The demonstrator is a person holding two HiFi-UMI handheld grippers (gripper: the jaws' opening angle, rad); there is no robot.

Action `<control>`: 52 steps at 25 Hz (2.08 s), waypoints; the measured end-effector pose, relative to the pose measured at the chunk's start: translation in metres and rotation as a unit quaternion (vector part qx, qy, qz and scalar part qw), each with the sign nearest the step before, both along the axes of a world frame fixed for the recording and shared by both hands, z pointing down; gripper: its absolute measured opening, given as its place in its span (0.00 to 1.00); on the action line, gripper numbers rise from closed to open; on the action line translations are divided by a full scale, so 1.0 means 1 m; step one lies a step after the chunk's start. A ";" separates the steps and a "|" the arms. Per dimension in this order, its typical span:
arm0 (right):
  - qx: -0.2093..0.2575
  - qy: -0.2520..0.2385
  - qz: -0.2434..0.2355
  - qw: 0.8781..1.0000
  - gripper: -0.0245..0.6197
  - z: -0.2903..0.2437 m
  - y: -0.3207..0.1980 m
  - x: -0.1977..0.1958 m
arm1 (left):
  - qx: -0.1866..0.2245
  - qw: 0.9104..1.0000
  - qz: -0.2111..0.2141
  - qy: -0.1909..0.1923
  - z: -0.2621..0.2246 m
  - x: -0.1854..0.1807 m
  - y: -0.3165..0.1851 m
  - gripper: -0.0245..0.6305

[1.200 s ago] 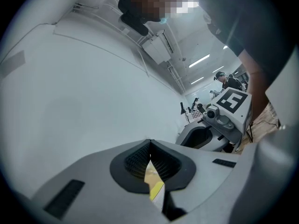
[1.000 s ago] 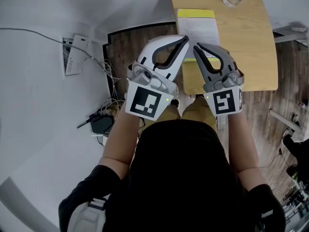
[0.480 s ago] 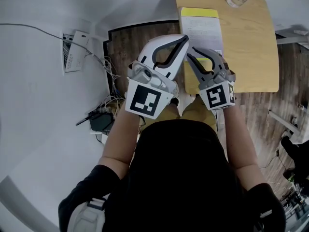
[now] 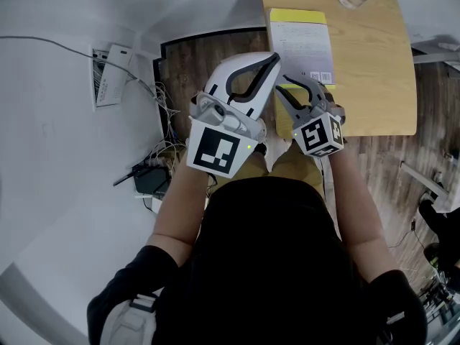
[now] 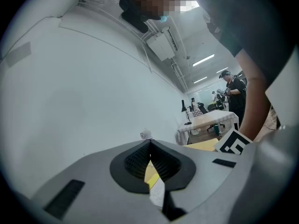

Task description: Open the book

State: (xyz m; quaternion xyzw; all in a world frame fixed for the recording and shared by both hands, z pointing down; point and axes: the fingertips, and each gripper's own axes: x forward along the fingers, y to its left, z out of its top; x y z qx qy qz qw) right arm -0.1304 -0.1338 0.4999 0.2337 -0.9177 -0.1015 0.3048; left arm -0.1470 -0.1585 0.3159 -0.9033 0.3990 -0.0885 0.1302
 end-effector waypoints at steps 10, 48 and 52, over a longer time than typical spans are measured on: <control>-0.042 0.040 0.003 0.998 0.24 0.045 0.002 0.004 | -0.006 1.000 -0.010 -0.002 0.008 -0.005 -0.001 0.05; -0.079 0.059 0.093 0.991 0.24 0.088 -0.012 0.015 | -0.019 1.000 -0.015 0.006 0.016 -0.016 -0.003 0.05; -0.069 0.061 0.088 0.992 0.16 0.086 -0.011 0.013 | -0.018 1.000 -0.014 0.004 0.016 -0.016 -0.004 0.05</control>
